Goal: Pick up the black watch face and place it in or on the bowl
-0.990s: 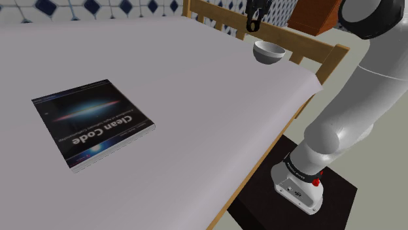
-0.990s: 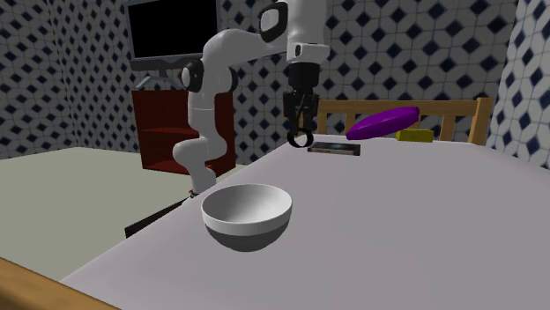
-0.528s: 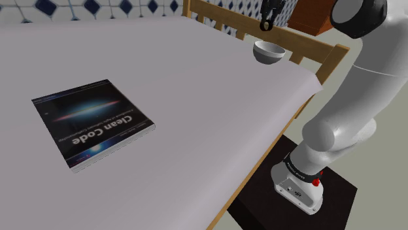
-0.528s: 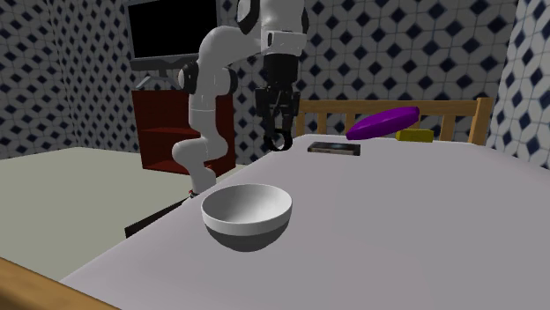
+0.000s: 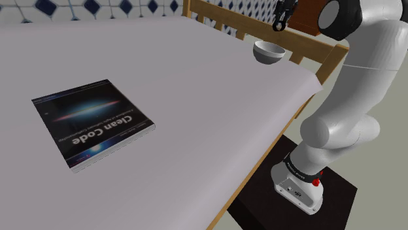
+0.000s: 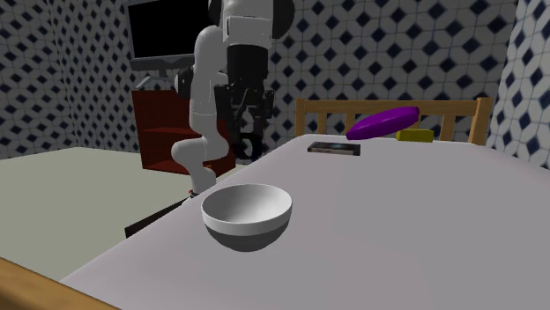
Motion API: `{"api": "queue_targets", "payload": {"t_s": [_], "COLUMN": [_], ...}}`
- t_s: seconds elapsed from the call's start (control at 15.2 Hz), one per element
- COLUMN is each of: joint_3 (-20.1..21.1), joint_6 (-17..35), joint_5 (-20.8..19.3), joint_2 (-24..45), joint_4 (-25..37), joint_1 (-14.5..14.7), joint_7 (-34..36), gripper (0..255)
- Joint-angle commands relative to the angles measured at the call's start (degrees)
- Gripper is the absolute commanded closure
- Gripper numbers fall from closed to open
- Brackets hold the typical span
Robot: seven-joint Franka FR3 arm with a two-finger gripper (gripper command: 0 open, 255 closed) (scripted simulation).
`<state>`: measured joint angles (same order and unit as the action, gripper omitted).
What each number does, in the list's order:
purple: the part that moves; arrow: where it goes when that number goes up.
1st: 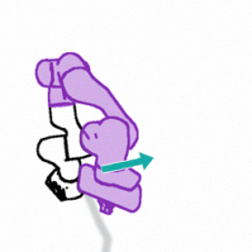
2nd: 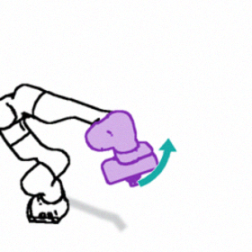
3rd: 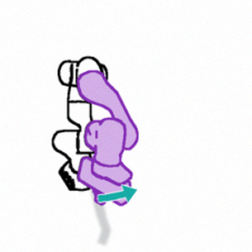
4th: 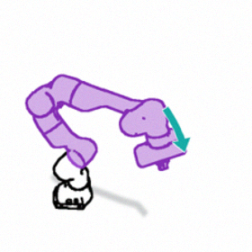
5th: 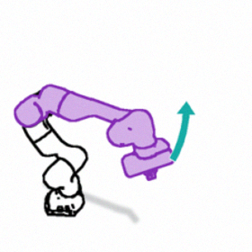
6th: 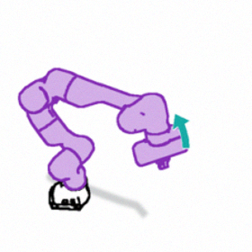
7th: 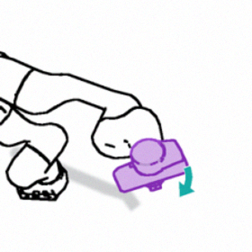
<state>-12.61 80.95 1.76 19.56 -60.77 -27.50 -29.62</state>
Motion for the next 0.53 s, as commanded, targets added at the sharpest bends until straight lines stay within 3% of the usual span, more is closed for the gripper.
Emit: {"api": "queue_targets", "payload": {"t_s": [0.0,0.46], "joint_3": [-0.1,0.0], "joint_6": [1.5,8.5], "joint_5": [0.0,-0.7], "joint_2": [-0.4,-3.3], "joint_4": [-1.9,-11.8], "joint_1": [-0.2,0.6], "joint_7": [-0.5,0.0], "gripper": [255,255]}}
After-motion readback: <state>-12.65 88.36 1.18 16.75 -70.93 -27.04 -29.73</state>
